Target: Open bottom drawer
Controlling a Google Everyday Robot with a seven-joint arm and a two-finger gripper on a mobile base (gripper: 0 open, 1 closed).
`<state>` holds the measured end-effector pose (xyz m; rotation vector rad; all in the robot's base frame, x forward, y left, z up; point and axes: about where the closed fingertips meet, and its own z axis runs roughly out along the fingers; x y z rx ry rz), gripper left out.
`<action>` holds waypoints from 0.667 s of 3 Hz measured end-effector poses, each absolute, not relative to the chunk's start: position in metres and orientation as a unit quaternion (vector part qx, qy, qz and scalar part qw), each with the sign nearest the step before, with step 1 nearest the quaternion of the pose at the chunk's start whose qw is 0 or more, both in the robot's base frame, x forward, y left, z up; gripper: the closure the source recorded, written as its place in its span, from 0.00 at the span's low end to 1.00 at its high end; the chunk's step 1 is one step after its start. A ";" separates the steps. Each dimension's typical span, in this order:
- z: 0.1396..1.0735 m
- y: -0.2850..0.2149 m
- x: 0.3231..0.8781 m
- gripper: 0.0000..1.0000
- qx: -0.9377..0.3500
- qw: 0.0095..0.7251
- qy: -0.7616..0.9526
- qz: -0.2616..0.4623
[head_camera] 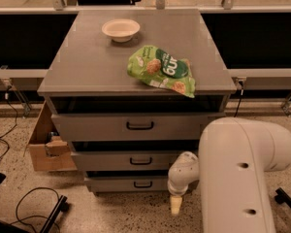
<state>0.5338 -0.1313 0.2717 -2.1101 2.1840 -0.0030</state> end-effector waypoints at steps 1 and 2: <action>0.250 -0.131 0.546 0.00 -0.699 0.053 0.713 -0.009; 0.224 -0.130 0.564 0.00 -0.702 0.057 0.710 -0.014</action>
Offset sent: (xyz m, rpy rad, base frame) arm 0.0510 0.0003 -0.0609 -0.0301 -0.0486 0.0301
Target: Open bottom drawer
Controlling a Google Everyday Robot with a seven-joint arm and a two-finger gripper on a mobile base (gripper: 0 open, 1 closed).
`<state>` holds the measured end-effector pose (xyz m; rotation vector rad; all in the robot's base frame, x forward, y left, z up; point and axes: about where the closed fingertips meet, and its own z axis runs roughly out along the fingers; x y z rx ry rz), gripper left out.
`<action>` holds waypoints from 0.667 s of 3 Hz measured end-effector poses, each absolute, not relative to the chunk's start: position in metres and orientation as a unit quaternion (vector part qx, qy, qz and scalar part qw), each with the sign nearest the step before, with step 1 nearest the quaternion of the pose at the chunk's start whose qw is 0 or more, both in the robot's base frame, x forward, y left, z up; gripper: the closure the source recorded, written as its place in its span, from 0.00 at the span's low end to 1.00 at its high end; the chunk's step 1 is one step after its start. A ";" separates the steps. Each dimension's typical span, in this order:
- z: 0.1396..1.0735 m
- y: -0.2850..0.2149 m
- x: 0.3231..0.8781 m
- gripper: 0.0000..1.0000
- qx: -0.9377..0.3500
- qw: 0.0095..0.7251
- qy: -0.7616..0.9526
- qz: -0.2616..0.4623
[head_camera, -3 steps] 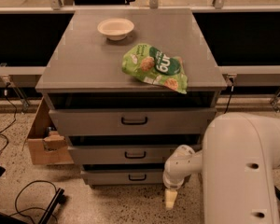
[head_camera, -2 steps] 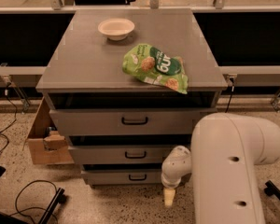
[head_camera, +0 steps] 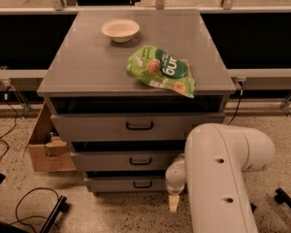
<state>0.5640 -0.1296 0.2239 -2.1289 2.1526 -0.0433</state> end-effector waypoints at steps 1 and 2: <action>0.203 -0.126 0.568 0.00 -0.704 0.061 0.707 -0.007; 0.191 -0.126 0.577 0.00 -0.704 0.071 0.707 -0.003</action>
Offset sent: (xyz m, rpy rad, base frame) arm 0.0331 0.0017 -0.0466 0.0593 -0.0227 0.0073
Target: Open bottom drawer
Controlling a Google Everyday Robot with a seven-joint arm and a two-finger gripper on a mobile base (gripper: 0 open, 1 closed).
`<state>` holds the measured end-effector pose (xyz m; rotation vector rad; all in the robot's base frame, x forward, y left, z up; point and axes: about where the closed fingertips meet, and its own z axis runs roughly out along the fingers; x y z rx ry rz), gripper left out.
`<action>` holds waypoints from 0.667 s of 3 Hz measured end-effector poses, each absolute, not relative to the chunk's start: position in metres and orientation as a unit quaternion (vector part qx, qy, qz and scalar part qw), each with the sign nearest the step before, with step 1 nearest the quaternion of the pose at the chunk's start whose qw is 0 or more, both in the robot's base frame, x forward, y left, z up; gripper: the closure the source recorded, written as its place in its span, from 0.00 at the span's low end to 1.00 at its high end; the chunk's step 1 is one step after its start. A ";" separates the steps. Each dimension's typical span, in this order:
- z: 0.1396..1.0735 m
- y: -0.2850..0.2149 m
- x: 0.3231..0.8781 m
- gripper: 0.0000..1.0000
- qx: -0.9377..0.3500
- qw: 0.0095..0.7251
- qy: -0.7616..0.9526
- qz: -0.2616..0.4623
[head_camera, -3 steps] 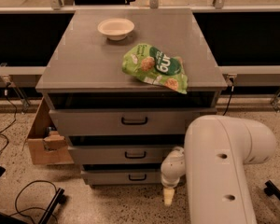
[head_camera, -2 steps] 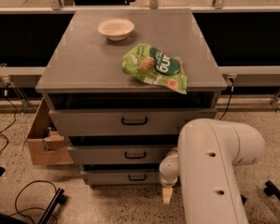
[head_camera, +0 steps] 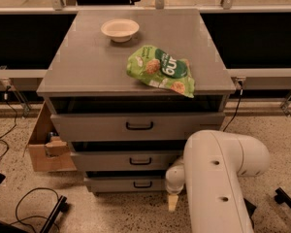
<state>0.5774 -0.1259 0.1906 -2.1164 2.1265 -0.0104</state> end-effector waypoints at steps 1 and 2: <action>0.184 -0.124 0.582 0.18 -0.704 0.071 0.707 0.000; 0.198 -0.128 0.583 0.41 -0.710 0.052 0.702 -0.017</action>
Offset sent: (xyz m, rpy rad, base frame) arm -0.0038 -0.0040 0.0351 -0.1199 0.0123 -0.0246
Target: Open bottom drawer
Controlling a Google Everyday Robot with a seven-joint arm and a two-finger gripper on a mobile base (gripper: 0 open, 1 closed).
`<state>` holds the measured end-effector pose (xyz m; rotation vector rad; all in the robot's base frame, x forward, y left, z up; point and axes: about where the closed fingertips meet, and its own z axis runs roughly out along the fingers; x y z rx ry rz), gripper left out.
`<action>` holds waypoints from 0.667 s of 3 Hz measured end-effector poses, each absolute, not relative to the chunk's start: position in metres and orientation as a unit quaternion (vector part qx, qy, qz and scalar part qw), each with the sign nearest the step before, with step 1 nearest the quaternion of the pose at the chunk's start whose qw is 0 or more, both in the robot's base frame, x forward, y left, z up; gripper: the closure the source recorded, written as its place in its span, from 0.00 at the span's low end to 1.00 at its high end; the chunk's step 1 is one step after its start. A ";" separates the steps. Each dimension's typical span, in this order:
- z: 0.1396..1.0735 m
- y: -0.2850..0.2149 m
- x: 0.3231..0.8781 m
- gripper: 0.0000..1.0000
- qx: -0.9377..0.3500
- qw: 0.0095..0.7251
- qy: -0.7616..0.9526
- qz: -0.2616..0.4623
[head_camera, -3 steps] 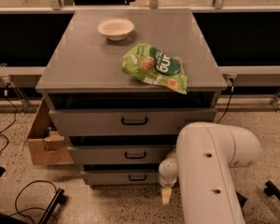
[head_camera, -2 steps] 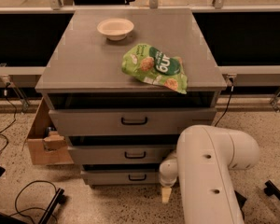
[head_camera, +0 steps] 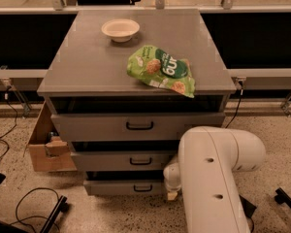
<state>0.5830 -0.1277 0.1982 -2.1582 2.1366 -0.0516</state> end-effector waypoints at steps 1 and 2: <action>0.225 -0.132 0.566 0.64 -0.705 0.018 0.709 -0.032; 0.226 -0.134 0.559 0.62 -0.702 0.013 0.712 -0.030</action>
Offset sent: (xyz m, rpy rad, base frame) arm -0.0161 -0.0042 0.0256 -0.0650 0.0256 -0.0178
